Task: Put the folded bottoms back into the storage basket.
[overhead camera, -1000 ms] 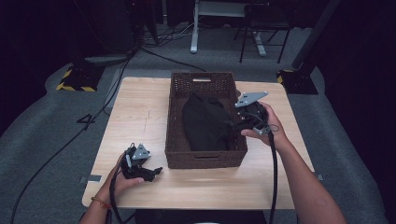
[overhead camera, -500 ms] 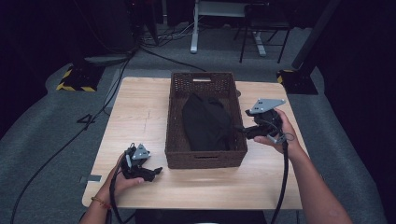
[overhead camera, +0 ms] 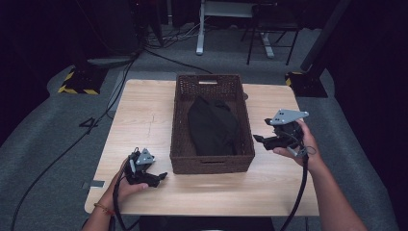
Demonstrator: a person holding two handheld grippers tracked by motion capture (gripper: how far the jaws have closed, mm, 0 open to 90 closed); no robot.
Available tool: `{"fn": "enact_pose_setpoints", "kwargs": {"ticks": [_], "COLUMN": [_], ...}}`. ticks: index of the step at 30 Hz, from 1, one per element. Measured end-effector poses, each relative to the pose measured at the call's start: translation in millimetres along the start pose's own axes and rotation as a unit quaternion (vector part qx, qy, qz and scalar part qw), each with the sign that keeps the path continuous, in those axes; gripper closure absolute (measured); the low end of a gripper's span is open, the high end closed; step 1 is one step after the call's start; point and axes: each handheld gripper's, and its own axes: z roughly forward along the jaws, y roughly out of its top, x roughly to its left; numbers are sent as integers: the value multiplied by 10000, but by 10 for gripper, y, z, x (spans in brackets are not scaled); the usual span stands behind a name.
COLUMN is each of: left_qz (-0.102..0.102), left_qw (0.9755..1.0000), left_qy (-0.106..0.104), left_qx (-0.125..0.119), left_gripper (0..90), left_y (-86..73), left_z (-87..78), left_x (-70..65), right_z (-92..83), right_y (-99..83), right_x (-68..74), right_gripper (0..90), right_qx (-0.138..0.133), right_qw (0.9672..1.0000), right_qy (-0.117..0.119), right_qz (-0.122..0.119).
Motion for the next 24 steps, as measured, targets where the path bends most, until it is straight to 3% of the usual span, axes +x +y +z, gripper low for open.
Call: {"fn": "enact_pose_setpoints", "kwargs": {"ticks": [10, 24], "left_qz": [-2, -38], "left_qw": [10000, 10000], "left_qy": [0, 4], "left_qx": [1, -3], "left_gripper": [143, 144], "left_y": [0, -2], "left_z": [0, 0], "left_x": [0, -7], "right_z": [-79, -54], "right_y": [-244, -643], "right_x": [35, 149], "right_gripper": [290, 288], "right_qx": [-48, 120], "right_qw": [9999, 9998], "right_qy": [-9, -95], "right_qz": [87, 130]}}
